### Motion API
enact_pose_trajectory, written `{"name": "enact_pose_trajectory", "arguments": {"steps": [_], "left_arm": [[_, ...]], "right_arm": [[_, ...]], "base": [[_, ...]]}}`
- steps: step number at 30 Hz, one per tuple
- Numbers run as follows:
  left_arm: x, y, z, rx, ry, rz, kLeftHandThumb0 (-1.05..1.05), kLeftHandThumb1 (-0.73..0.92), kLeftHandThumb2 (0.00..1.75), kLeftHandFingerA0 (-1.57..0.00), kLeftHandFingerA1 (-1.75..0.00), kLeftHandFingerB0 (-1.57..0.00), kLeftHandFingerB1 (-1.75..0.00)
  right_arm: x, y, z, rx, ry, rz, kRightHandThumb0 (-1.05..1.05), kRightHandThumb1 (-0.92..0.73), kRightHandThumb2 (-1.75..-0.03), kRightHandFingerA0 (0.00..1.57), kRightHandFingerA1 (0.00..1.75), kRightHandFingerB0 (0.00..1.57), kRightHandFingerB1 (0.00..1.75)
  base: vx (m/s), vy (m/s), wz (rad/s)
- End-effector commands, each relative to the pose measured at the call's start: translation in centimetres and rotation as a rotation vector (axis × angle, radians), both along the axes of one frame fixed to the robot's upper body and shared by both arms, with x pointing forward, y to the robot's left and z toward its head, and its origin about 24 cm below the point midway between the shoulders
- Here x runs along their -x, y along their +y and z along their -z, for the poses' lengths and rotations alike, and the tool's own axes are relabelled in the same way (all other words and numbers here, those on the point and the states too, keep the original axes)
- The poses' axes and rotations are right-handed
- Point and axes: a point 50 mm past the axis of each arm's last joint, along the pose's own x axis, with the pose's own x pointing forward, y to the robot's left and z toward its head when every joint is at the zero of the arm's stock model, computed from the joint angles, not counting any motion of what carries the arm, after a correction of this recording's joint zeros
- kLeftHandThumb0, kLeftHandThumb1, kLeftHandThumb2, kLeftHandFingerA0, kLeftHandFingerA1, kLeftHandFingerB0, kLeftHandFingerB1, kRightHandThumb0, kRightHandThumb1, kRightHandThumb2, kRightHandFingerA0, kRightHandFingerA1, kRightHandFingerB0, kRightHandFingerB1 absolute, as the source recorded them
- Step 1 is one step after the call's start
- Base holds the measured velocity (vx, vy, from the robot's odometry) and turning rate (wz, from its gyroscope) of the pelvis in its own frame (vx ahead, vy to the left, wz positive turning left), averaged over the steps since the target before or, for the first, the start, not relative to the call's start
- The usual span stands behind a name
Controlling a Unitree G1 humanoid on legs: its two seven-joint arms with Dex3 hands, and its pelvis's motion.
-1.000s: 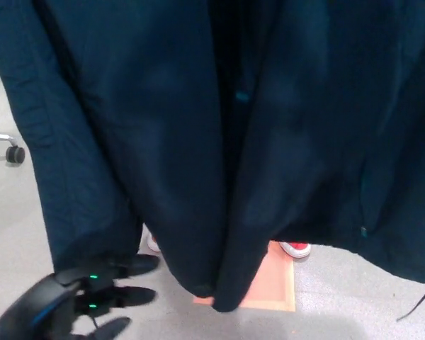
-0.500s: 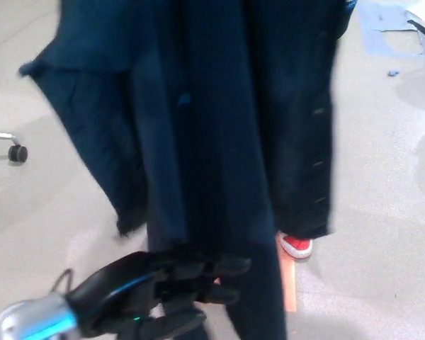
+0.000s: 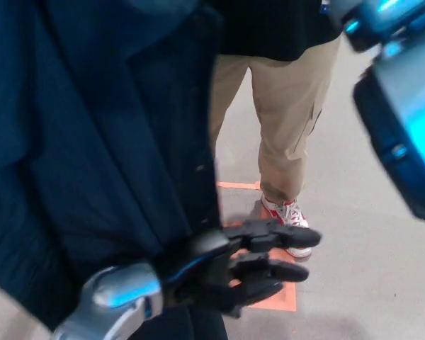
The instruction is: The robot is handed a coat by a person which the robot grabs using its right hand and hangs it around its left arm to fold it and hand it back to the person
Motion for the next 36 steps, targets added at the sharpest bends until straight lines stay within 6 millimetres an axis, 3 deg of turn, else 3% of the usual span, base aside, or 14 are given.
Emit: {"name": "enact_pose_trajectory", "arguments": {"steps": [1,2,3,13,15,16,17,18,20,21,27,28,29,36], "left_arm": [[-1.1,-1.8,-0.1,-0.043,0.015,-0.044,-0.65,0.79,0.63,-0.26,-0.38,-0.22,-0.33],[-1.2,-2.2,-0.2,-0.033,0.009,-0.038,-0.64,0.79,0.63,-0.26,-0.38,-0.22,-0.33],[-1.4,-2.4,-0.2,-0.022,0.017,-0.039,-0.63,0.77,0.63,-0.26,-0.38,-0.23,-0.33],[-6.2,-4.7,-1.1,0.009,0.057,-0.222,-0.61,0.75,0.63,-0.26,-0.32,-0.30,-0.32],[-8.7,-3.6,-2.0,-0.023,0.024,-0.349,-0.60,0.69,1.00,-0.23,-0.47,-0.35,-0.51],[-9.6,-2.9,-2.4,-0.032,0.009,-0.380,-0.58,0.85,0.65,-0.20,-0.30,-0.25,-0.31],[-10.4,-2.1,-2.8,-0.046,0.000,-0.417,-0.34,0.57,1.10,0.00,-0.49,0.00,-0.47],[-10.8,-1.6,-3.0,-0.051,-0.002,-0.440,-0.34,0.57,1.10,0.00,-0.49,0.00,-0.47],[-11.9,0.2,-3.7,-0.012,0.024,-0.518,-0.35,0.52,1.07,0.00,-0.49,0.00,-0.47],[-12.4,1.5,-3.9,-0.015,0.014,-0.553,-0.81,0.63,0.96,0.00,-0.40,-0.14,-0.41],[-13.8,8.0,-4.5,-0.053,0.005,-0.740,-0.37,0.48,1.05,0.00,-0.49,0.00,-0.47],[-13.8,9.3,-4.6,-0.043,0.013,-0.772,-0.68,0.79,0.64,-0.13,-0.28,-0.14,-0.29],[-13.8,9.9,-4.6,-0.036,0.015,-0.786,-0.36,0.52,1.06,0.00,-0.49,0.00,-0.48],[-13.1,16.2,-4.9,0.039,0.052,-0.969,-0.34,0.56,1.08,0.00,-0.48,0.00,-0.46]], "right_arm": [[2.5,1.9,0.6,0.033,0.018,-0.144,-0.35,-0.84,-0.65,1.00,1.03,0.97,0.62],[2.8,2.2,0.9,0.037,0.022,-0.160,-0.27,-0.67,-1.07,0.98,0.91,0.90,0.81],[3.0,2.3,1.1,0.040,0.023,-0.178,-0.31,-0.84,-0.65,1.08,0.76,0.98,0.66],[6.5,3.8,3.0,0.077,0.092,-0.401,-0.27,-0.83,-0.64,0.92,0.92,0.73,0.54],[7.5,3.1,2.0,0.058,0.088,-0.420,-0.27,-0.83,-0.64,0.89,0.95,0.69,0.58],[7.6,2.6,1.6,0.033,0.075,-0.435,-0.27,-0.82,-0.64,0.93,1.14,0.81,0.70],[7.6,1.8,1.2,0.004,0.061,-0.443,-0.28,-0.86,-0.65,1.02,0.99,0.91,0.76],[7.6,1.4,1.0,-0.002,0.071,-0.440,-0.28,-0.86,-0.65,1.02,0.99,0.91,0.76],[7.4,-0.5,0.3,-0.018,0.069,-0.418,-0.34,-0.92,-0.68,1.16,0.86,1.02,0.82],[7.2,-1.8,-0.2,-0.025,0.087,-0.388,-0.35,-0.92,-0.69,1.19,0.88,1.07,0.79],[6.1,-8.8,-2.0,-0.148,0.104,-0.234,-0.31,-0.87,-0.66,1.20,0.83,1.08,0.71],[5.6,-10.7,-2.1,-0.176,0.059,-0.228,-0.29,-0.84,-0.66,1.20,0.74,1.09,0.68],[5.4,-11.5,-2.1,-0.191,0.051,-0.212,-0.31,-0.82,-0.66,1.22,0.70,1.11,0.66],[1.8,-22.0,-1.3,-0.381,0.224,-0.017,-0.36,-0.87,-0.66,1.25,0.75,1.14,0.72]], "base": [[0.00,0.000,0.00],[0.00,0.000,0.00],[0.00,0.000,0.00],[0.00,0.000,0.00],[0.00,0.000,0.00],[0.00,0.000,0.00],[0.00,0.000,0.00],[0.00,0.000,0.00],[0.00,0.000,0.00],[0.00,0.000,0.00],[0.00,0.000,0.00],[0.00,0.000,0.00],[0.00,0.000,0.00],[0.00,0.000,0.00]]}}
